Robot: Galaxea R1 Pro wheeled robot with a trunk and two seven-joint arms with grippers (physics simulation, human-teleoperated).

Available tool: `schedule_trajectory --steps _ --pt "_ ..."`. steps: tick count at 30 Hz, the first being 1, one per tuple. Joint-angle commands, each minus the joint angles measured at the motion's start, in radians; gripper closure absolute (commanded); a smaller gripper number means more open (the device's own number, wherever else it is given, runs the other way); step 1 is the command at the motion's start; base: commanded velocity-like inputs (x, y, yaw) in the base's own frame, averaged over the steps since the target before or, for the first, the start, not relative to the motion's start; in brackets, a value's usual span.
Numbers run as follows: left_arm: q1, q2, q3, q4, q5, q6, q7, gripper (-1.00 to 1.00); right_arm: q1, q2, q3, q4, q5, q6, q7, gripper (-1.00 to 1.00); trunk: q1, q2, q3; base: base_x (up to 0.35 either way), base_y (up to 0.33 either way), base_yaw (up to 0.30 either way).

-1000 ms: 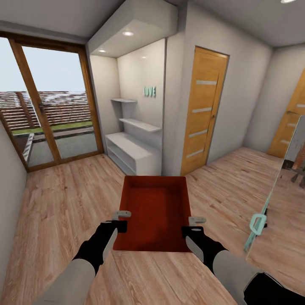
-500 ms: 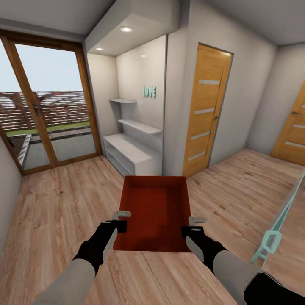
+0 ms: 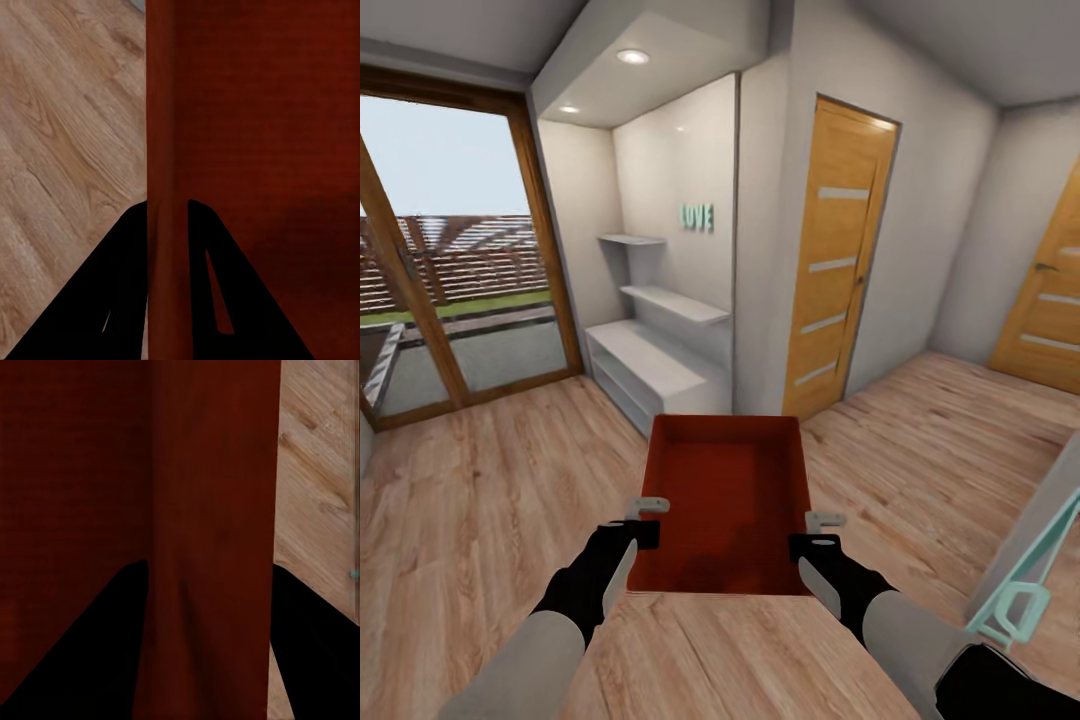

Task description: Move the two storage containers from the living room to the garage. In the garage, place one container on the floor and stack the other container on top of it (either order is fine).

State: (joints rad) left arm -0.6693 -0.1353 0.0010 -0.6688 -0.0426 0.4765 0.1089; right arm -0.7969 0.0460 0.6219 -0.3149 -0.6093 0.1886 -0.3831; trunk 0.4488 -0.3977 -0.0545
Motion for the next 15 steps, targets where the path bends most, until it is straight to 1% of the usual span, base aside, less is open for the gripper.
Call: schedule_trajectory --steps 1,15 --pt "0.0 0.0 0.003 0.006 -0.033 0.008 0.033 1.0 -0.002 0.0 -0.017 -0.004 0.025 -0.018 -0.006 1.0 0.001 -0.002 -0.002 0.322 0.0 -0.237" --pt "0.0 0.0 0.002 0.006 -0.033 0.008 0.033 1.0 -0.002 0.0 -0.017 -0.004 0.025 -0.019 -0.007 1.0 0.001 -0.002 -0.002 0.322 0.0 -0.244"
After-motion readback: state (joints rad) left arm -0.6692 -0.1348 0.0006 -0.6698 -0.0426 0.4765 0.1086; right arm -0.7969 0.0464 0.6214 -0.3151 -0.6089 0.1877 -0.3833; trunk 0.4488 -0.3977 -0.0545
